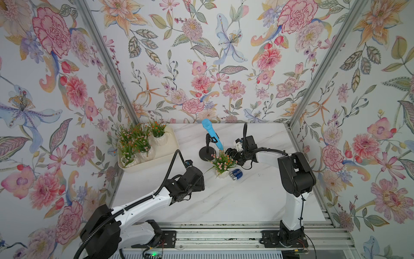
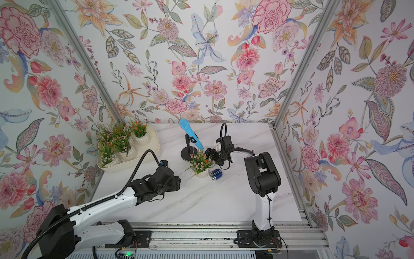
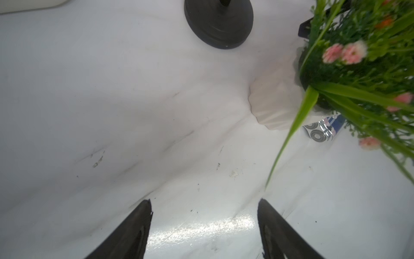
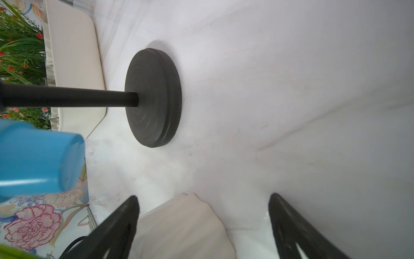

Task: Put the potted gypsophila into the storage box
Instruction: Move the baby's breath potted plant to the center of the board, then pick up the baby's breath potted plant from the center of the board.

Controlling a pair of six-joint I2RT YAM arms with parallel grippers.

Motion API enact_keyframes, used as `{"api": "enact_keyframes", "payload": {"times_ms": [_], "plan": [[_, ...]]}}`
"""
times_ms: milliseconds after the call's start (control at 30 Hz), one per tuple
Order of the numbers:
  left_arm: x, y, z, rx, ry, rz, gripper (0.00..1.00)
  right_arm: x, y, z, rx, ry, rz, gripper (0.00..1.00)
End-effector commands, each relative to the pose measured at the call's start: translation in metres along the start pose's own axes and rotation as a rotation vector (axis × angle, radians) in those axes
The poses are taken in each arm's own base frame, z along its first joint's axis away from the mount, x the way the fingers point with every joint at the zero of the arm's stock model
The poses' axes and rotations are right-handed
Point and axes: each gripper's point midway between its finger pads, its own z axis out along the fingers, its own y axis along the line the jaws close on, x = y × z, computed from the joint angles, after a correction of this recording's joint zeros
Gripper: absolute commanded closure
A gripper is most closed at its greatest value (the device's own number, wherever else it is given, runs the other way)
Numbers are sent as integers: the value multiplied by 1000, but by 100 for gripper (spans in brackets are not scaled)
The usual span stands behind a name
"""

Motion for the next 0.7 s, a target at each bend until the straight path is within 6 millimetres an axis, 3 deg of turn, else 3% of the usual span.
{"api": "enact_keyframes", "payload": {"times_ms": [0, 67, 333, 533, 667], "plan": [[-24, -35, 7, 104, -2, 31, 23, -21, -6, -29, 58, -96, 16, 8], [-28, -47, 17, 121, 21, 59, 22, -33, -8, -46, 73, -147, 18, 1], [-47, -68, 41, 126, 56, 76, 22, -64, -10, -113, 150, -309, -44, 0], [-53, -71, 65, 120, 99, 56, 23, -74, -2, -156, 245, -421, -130, 0], [-58, -68, 74, 95, 112, 49, 24, -69, 5, -172, 249, -449, -159, 0]]}}
